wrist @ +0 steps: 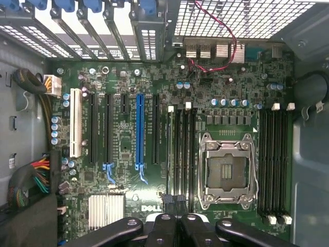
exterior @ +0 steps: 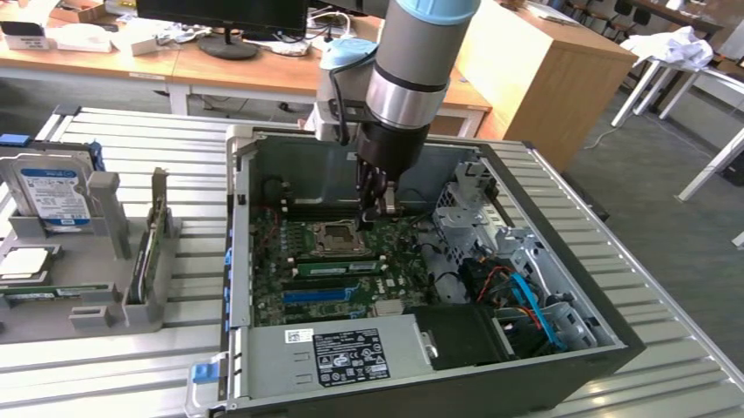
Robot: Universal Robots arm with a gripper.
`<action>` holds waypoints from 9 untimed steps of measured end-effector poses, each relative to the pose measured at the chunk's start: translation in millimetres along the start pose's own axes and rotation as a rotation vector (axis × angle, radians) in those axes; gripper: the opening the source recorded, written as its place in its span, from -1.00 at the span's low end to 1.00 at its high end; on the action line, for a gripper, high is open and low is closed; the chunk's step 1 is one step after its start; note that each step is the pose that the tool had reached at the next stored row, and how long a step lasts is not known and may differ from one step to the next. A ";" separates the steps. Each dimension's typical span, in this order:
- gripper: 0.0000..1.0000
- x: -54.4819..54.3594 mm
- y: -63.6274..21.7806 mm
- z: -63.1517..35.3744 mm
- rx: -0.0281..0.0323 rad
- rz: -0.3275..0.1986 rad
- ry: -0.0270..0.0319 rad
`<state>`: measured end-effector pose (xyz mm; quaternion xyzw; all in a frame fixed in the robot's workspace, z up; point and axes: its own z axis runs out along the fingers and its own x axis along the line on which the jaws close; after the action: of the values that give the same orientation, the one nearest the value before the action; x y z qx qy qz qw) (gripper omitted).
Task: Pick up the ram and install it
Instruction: 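Press down the ram until it locks into place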
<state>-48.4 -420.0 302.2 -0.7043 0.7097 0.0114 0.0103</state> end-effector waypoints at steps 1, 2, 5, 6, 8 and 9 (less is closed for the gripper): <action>-0.79 0.0 0.0 0.0 0.0000 0.000 0.0000; -0.79 0.0 0.0 0.0 0.0000 0.000 0.0000; -0.79 0.0 0.0 0.0 0.0000 0.000 0.0000; -0.79 0.0 0.0 0.0 0.0000 0.000 0.0000; -0.79 0.0 0.0 0.0 0.0000 0.000 0.0000; -0.79 0.0 0.0 0.0 0.0000 0.000 0.0000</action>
<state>-48.4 -420.0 302.2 -0.7043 0.7097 0.0114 0.0103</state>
